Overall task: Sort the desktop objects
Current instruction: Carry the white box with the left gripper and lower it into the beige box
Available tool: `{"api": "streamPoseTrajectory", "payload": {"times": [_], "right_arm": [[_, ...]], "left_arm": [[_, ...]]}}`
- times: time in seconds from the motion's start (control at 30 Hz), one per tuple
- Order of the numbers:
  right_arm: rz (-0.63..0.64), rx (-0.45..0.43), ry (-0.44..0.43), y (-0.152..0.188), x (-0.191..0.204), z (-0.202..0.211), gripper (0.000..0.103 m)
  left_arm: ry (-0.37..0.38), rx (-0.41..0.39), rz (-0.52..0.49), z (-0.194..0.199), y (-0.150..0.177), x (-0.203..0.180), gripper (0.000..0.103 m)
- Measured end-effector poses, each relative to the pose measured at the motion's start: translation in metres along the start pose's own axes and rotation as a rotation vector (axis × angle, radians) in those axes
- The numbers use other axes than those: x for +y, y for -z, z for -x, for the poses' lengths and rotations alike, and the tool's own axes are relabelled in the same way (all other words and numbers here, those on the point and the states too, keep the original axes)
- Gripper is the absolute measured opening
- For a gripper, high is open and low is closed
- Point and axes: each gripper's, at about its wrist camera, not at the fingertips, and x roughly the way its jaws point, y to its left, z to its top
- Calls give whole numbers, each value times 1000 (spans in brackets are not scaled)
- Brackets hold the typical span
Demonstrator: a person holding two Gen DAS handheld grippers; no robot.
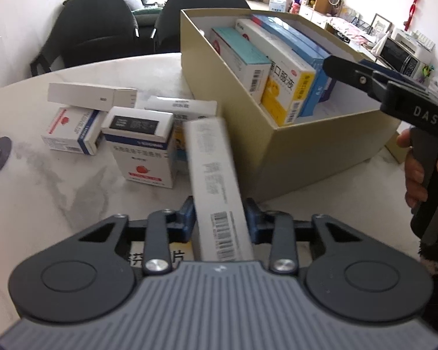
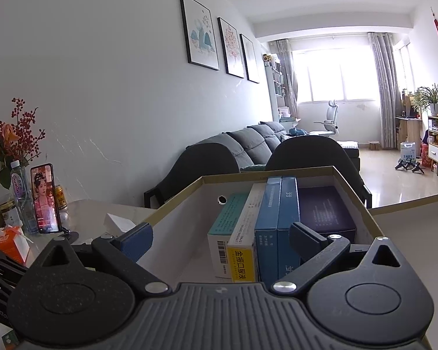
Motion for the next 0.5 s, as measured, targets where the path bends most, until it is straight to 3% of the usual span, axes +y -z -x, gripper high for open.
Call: {"api": "streamPoseTrajectory", "payload": {"times": [0.5], "right_arm": [[-17,1,-8,-1,-3,-1,100]], "left_arm": [[-8,-176,103,56,12,19,27]]}}
